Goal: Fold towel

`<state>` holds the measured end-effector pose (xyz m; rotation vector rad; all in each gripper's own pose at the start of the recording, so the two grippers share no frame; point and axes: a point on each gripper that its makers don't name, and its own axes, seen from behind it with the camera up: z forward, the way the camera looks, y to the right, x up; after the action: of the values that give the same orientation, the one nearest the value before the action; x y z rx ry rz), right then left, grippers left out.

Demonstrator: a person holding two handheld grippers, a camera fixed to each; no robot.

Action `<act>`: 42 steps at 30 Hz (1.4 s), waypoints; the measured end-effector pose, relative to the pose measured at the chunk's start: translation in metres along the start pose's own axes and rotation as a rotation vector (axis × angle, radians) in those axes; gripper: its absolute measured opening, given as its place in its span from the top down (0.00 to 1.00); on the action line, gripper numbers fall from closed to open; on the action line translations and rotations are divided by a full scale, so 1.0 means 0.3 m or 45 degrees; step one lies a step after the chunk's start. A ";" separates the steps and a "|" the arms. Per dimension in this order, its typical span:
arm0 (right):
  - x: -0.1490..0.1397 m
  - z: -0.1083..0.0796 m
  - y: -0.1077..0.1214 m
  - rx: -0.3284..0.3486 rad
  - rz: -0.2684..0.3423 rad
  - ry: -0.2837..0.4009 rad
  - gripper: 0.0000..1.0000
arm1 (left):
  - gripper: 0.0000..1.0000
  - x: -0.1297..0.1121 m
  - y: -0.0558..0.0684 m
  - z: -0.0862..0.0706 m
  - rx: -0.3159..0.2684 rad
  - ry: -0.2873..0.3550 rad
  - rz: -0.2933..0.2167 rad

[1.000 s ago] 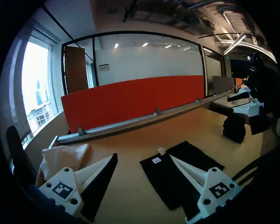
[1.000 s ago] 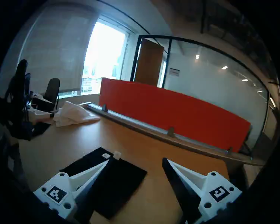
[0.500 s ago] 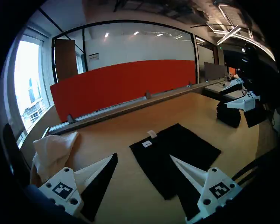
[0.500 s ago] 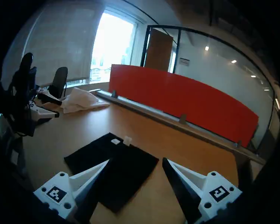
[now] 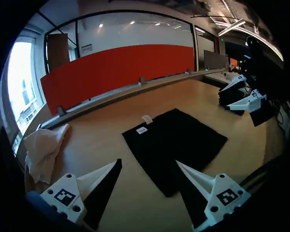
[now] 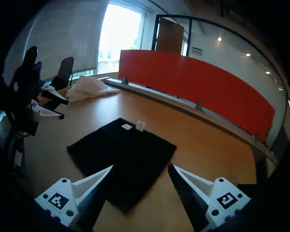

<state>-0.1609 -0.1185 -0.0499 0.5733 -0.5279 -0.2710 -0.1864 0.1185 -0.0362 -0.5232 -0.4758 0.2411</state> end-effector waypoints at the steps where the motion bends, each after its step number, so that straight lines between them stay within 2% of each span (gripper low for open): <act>1: -0.018 0.006 -0.005 0.006 0.002 -0.012 0.00 | 0.08 -0.013 0.007 0.007 -0.009 -0.010 0.004; 12: -0.187 0.064 -0.061 0.070 0.000 -0.129 0.00 | 0.08 -0.147 0.060 0.084 -0.084 -0.123 0.052; 21: -0.291 0.095 -0.101 0.112 0.004 -0.202 0.00 | 0.08 -0.236 0.109 0.132 -0.143 -0.204 0.058; 33: -0.391 0.111 -0.106 0.142 0.000 -0.282 0.00 | 0.08 -0.347 0.153 0.169 -0.200 -0.317 0.077; 42: -0.441 0.107 -0.113 0.169 -0.004 -0.323 0.00 | 0.08 -0.401 0.179 0.185 -0.242 -0.386 0.086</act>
<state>-0.2919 -0.1093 -0.0990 0.6729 -0.7950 -0.3151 -0.3230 0.1464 -0.0673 -0.6931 -0.7816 0.3440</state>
